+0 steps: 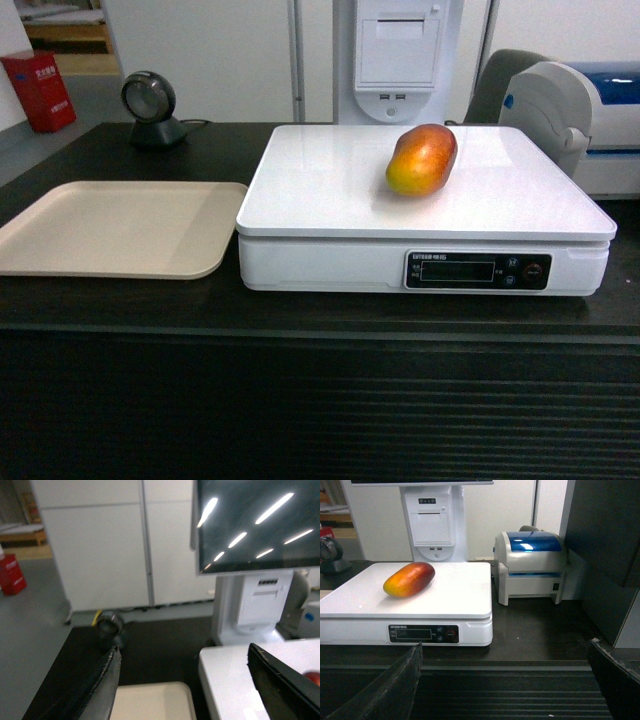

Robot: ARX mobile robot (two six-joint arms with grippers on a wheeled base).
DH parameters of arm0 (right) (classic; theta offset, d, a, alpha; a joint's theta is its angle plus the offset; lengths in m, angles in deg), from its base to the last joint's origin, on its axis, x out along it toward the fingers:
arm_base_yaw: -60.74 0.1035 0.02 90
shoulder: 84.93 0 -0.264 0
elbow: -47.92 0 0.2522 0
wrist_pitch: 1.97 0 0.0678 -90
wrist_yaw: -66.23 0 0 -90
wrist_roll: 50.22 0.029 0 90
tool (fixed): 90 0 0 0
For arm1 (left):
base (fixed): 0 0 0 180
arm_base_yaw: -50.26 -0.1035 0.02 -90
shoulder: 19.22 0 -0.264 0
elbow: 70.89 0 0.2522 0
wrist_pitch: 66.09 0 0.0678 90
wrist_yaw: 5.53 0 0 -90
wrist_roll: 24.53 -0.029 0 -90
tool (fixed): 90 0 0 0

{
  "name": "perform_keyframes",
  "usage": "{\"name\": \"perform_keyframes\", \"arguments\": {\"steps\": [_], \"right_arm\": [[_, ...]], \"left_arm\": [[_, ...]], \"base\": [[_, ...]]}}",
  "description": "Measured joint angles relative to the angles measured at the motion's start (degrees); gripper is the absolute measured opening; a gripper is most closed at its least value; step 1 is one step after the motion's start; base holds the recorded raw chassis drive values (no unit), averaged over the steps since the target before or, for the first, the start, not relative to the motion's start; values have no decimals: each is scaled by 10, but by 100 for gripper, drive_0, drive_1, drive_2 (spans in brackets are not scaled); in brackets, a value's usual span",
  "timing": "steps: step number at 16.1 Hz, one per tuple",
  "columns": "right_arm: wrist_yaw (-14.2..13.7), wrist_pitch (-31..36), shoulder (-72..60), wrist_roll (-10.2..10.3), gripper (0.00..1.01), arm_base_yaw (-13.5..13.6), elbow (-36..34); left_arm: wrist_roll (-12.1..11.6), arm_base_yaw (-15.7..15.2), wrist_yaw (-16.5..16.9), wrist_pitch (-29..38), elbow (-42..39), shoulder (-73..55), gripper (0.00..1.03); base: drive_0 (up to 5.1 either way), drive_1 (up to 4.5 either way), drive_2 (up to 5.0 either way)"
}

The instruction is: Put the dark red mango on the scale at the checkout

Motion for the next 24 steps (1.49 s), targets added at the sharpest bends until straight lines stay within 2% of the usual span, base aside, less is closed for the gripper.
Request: {"name": "perform_keyframes", "arguments": {"steps": [1, 2, 3, 4, 7, 15, 20, 24], "right_arm": [[0, 0, 0, 0, 98, 0, 0], [0, 0, 0, 0, 98, 0, 0], [0, 0, 0, 0, 98, 0, 0], [1, 0, 0, 0, 98, 0, 0], [0, 0, 0, 0, 98, 0, 0], [0, 0, 0, 0, 98, 0, 0], [0, 0, 0, 0, 98, 0, 0], [0, 0, 0, 0, 98, 0, 0]], "left_arm": [[3, -35, 5, -2, -76, 64, 67], [7, -50, 6, 12, -120, 96, 60], [9, -62, 9, 45, -185, 138, 46], [9, -75, 41, 59, -222, 156, 37], [9, -84, 46, 91, -327, 202, 4], [11, -84, 47, 107, -459, 322, 2], [11, -84, 47, 64, -510, 413, 2], [11, -84, 47, 44, -520, 443, 2]], "base": [[0, 0, 0], [0, 0, 0], [0, 0, 0], [0, 0, 0], [0, 0, 0], [0, 0, 0], [0, 0, 0], [0, 0, 0]]}}
